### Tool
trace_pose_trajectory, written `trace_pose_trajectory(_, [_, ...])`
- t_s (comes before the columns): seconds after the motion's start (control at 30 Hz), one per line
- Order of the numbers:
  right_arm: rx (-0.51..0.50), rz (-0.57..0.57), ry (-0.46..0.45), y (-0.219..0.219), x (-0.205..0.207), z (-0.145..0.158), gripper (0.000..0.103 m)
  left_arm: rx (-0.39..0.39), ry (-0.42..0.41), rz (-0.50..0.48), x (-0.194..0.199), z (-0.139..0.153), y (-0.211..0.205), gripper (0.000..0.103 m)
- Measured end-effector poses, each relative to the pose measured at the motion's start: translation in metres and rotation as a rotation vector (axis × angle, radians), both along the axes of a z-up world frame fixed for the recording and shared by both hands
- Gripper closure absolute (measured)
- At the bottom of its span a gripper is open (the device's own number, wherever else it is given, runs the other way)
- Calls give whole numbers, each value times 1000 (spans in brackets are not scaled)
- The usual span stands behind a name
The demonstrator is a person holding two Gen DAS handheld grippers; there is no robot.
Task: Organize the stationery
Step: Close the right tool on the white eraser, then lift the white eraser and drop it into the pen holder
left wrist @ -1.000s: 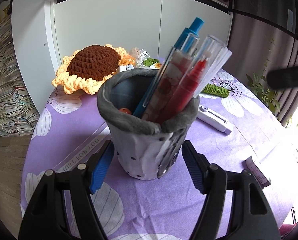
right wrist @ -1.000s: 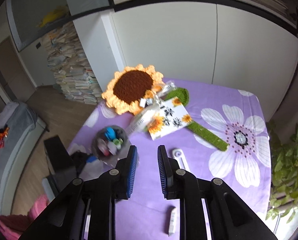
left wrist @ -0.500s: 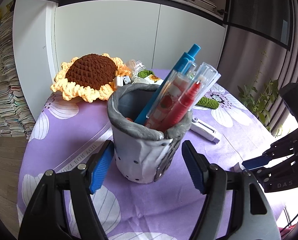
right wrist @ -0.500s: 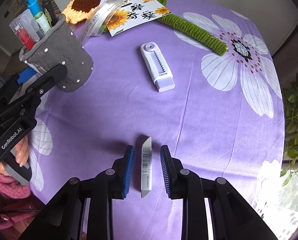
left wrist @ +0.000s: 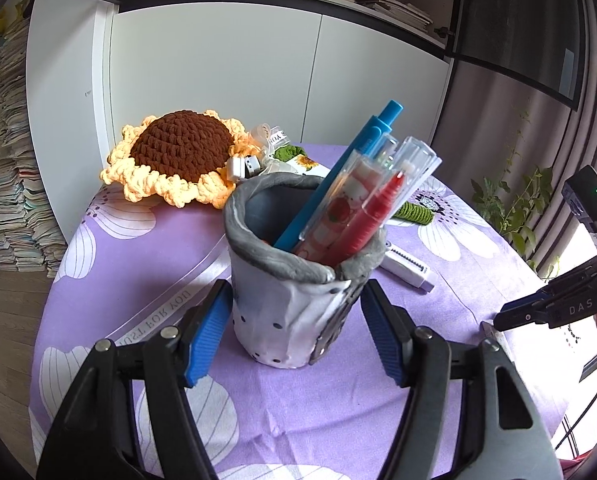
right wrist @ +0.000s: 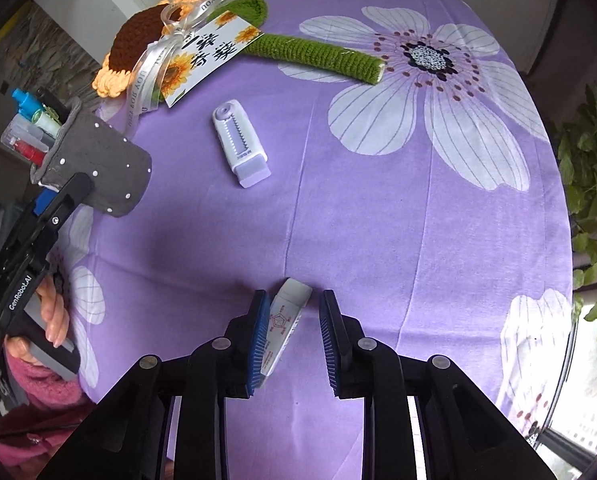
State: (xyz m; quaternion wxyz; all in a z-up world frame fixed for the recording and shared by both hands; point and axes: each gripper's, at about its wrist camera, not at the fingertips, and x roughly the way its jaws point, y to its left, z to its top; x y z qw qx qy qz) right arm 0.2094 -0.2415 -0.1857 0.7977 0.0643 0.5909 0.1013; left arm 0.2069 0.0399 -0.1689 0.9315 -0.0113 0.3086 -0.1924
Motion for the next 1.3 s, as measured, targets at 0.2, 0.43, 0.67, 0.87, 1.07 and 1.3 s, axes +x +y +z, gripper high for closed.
trace_pose_trajectory(0.2, [-7,-76,40,-18,-5,4,79,3,-2,0,0,0,0,37])
trace_pose_trajectory(0.43, [-35,-95,81,9,-5,7,79,32,-24,10,-2,1,-2,38])
trace_pose_trajectory(0.67, [-168,-29,50,43,5,5,81,40,-29,9,-2,0,-1,39])
trace_pose_trajectory(0.87, [-140,52,-44,59,-3,24,86,44,-33,-2,-5,-1,-4,39])
trace_pose_trajectory(1.07, [-52,36,-195,48,-18,73,86,45,-33,-2,-5,-1,-4,39])
trace_pose_trajectory(1.3, [36,86,-395,97,-3,139,86,46,-34,-2,-4,-1,-4,39])
